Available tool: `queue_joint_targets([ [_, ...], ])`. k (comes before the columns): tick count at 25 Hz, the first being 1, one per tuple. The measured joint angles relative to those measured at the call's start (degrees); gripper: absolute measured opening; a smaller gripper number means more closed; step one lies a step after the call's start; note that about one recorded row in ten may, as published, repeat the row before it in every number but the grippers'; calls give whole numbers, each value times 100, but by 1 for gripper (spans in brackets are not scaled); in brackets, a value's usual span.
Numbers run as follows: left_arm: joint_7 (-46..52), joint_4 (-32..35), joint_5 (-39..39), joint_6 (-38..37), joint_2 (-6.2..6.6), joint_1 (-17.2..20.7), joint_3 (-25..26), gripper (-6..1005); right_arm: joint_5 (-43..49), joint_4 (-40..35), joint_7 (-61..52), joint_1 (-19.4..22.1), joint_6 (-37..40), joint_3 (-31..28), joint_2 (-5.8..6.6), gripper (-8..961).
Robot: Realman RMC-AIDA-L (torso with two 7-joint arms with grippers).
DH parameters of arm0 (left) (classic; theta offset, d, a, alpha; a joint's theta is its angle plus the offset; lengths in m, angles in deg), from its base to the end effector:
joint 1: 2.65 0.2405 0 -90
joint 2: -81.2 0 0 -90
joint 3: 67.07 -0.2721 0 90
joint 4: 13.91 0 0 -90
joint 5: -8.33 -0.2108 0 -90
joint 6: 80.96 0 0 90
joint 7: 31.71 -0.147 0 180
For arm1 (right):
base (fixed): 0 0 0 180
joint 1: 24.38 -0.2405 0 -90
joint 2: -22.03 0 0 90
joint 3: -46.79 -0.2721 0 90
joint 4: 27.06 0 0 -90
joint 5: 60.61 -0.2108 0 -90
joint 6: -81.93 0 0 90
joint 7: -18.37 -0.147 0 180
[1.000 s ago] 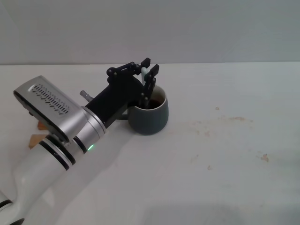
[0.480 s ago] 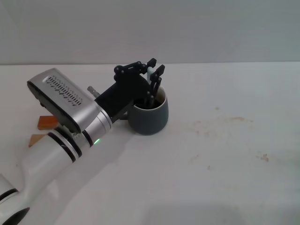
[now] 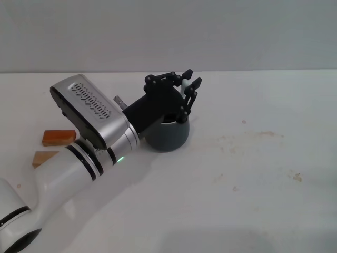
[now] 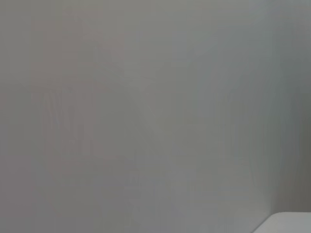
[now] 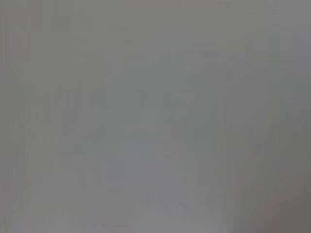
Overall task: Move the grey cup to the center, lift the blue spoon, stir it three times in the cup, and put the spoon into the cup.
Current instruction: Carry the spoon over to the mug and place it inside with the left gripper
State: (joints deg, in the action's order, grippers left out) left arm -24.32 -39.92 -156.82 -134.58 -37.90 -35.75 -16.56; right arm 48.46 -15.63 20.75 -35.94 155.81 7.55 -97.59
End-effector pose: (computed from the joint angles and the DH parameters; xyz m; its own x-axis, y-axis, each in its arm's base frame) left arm -0.1986 0.3676 -0.1070 0.7955 -0.1889 0.5758 0.3122 -0.6867 -0.6565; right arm 0.4065 0.2500 -0.0020 0.7541 -0.0017 -0.6568 -0.6430 0.2021 -0.7387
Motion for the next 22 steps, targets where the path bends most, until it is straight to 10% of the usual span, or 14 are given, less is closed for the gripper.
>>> queue_joint_targets([
  [22, -147, -362, -2, -76, 86, 724, 217, 184, 9, 59, 0, -29, -6, 145, 0, -2],
])
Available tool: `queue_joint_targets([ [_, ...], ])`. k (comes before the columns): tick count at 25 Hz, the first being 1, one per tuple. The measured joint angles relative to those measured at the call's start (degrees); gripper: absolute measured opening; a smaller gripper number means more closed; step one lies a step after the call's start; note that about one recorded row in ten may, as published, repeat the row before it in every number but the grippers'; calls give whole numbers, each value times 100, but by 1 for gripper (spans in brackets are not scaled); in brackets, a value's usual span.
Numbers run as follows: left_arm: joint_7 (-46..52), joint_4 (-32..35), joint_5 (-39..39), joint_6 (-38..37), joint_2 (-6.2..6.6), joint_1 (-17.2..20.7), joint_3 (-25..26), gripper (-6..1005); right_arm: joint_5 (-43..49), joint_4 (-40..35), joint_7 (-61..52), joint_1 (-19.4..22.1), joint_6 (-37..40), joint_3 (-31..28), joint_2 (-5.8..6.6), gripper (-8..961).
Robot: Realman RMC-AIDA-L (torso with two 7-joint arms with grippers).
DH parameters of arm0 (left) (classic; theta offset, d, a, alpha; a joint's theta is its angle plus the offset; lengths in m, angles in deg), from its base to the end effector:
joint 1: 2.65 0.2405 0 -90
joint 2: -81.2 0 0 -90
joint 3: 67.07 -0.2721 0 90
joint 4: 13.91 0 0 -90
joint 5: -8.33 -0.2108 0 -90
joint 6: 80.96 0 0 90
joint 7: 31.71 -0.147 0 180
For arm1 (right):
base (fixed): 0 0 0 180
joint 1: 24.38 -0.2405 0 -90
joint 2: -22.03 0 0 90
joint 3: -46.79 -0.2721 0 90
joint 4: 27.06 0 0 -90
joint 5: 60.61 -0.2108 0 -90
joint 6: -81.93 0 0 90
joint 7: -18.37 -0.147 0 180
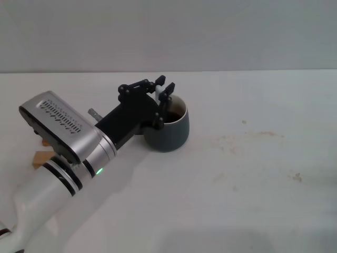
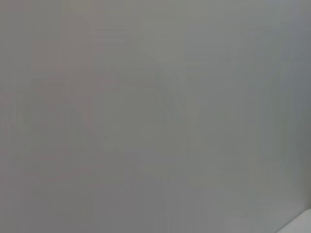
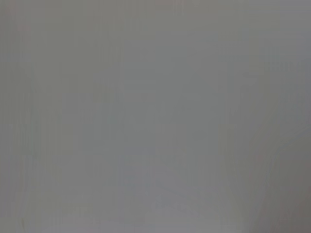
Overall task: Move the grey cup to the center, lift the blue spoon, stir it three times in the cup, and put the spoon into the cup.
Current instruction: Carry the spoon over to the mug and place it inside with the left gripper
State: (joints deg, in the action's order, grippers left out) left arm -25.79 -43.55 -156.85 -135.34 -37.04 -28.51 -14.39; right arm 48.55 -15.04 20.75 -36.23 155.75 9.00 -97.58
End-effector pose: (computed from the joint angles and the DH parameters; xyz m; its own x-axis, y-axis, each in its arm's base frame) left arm -0.2275 0.3491 -0.0936 0.7866 -0.1578 0.5969 0.3897 -0.6230 -0.6782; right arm 0.4011 0.2530 -0.0070 0.7517 0.0015 -0.6595 -0.6500 0.1708 -0.7405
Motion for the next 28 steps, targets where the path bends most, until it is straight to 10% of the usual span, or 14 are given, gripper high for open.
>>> queue_joint_targets([
  [28, 35, 140, 1, 122, -68, -515, -169, 184, -15, 1, 0, -19, -8, 0, 0, -2],
])
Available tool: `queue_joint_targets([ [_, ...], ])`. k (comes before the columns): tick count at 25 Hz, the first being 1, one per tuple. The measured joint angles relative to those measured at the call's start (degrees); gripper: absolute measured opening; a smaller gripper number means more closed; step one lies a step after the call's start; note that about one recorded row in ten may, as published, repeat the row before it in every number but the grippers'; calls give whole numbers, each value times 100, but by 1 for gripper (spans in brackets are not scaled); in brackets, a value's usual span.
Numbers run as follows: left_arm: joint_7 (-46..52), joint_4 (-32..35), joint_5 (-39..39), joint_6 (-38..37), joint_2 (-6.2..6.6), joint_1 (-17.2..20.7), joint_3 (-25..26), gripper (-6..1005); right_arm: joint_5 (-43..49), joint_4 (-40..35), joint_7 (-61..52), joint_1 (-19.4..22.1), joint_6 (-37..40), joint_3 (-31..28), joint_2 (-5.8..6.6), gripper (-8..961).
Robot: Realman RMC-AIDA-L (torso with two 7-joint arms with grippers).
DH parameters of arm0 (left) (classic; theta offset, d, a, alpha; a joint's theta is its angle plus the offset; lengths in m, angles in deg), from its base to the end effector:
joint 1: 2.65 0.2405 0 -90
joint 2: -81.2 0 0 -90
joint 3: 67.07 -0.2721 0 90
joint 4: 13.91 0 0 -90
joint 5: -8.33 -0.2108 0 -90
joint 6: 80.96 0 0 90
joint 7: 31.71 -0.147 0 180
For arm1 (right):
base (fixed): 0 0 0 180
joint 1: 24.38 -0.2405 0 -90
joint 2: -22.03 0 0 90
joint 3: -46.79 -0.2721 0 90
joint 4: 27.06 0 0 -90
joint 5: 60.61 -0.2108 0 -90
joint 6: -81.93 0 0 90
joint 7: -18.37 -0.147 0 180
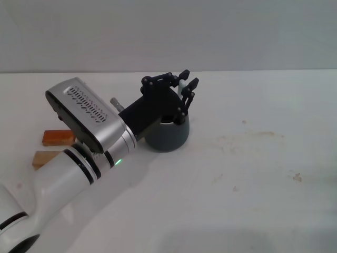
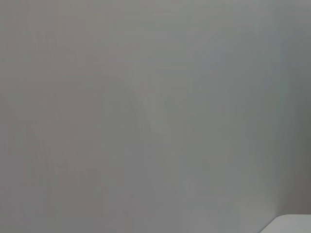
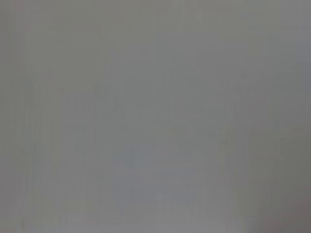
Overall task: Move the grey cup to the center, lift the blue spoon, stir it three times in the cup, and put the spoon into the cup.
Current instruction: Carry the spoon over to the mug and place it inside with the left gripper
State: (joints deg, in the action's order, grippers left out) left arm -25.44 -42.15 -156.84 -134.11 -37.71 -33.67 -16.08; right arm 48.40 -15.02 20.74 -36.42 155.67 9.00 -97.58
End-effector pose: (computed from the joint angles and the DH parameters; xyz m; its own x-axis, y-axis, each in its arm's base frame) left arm -0.2015 0.3624 -0.1050 0.7915 -0.1896 0.5810 0.3260 -0.6732 -0.6638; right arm 0.4005 0.2543 -0.0069 0.7507 0.0028 -0.6606 -0.6513 0.1710 -0.7393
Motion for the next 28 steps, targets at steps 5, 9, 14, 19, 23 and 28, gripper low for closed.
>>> queue_joint_targets([
  [5, 14, -99, 2, -40, 25, 217, -47, 184, 5, 10, 0, -3, 0, 0, 0, -2],
  [9, -12, -228, -3, -68, 53, 437, -24, 184, 10, 60, 0, -13, 0, 0, 0, -2],
  [14, -29, -207, -7, -84, 70, 563, 93, 184, 13, 70, 0, -50, 0, 42, 0, -2],
  [19, -36, -112, -20, -86, 70, 576, 287, 184, 15, 71, 0, -61, 0, 80, 0, -2],
  [23, -37, -20, -25, -88, 72, 541, 478, 184, 15, 70, 0, -61, 0, 80, 0, -2],
  [28, -39, 61, -25, -79, 78, 430, 563, 184, 15, 70, 0, -61, 0, 79, 4, -2],
])
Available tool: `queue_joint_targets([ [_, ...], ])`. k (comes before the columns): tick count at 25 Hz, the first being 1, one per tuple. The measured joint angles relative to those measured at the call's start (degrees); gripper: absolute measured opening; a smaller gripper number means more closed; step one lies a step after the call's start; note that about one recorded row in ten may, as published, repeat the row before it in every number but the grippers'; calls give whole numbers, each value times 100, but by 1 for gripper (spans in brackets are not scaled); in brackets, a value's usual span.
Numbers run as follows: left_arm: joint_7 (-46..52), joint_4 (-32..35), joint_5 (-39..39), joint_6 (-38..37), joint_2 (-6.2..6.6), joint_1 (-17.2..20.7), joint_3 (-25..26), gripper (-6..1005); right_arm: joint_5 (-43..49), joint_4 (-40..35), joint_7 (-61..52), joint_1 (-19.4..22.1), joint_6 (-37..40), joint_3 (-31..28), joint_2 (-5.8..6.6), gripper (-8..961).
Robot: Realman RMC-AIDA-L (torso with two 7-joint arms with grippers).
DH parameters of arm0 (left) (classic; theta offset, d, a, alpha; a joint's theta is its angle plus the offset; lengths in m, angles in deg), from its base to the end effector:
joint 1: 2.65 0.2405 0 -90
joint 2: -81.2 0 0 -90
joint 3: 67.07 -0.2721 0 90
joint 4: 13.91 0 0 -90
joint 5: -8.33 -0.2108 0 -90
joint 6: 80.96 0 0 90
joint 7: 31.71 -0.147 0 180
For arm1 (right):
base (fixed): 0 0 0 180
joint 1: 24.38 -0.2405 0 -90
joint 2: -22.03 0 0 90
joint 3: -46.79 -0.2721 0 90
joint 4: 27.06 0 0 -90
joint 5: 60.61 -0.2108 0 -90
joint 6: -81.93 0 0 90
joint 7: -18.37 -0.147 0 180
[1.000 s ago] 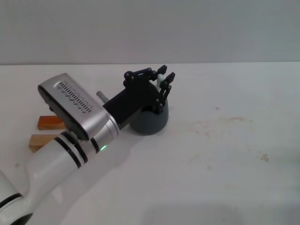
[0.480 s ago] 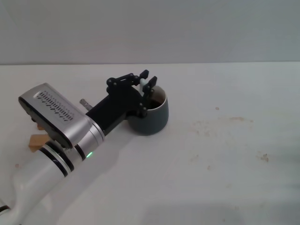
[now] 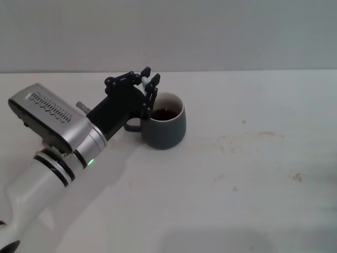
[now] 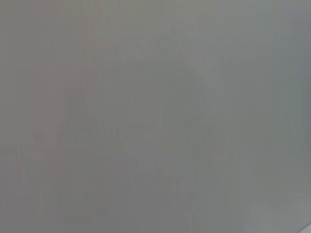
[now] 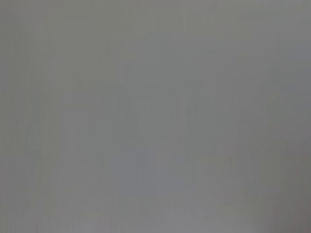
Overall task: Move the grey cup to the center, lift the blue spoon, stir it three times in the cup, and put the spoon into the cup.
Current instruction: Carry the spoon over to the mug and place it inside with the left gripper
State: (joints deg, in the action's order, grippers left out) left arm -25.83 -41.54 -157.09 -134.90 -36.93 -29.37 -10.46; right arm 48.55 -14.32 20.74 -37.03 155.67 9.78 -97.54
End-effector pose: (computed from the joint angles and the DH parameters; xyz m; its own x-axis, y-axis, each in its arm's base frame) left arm -0.2373 0.3620 -0.0812 0.7976 -0.1503 0.5841 0.4121 -0.5714 -0.7097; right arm 0.3941 0.2597 -0.0102 0.7463 0.0141 -0.6654 -0.6599 0.1456 -0.7371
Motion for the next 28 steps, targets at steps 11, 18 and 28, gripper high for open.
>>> queue_joint_targets([
  [11, 19, 74, 4, 75, -64, -450, -243, 181, 0, -10, 0, 11, 0, 0, 4, -2],
  [18, 46, 21, 26, 91, -90, -557, -487, 180, 0, -19, 0, 26, 0, 0, 5, -2],
  [28, 64, 0, 27, 94, -92, -423, -623, 174, 0, -2, 0, 20, -4, 0, -1, -2],
])
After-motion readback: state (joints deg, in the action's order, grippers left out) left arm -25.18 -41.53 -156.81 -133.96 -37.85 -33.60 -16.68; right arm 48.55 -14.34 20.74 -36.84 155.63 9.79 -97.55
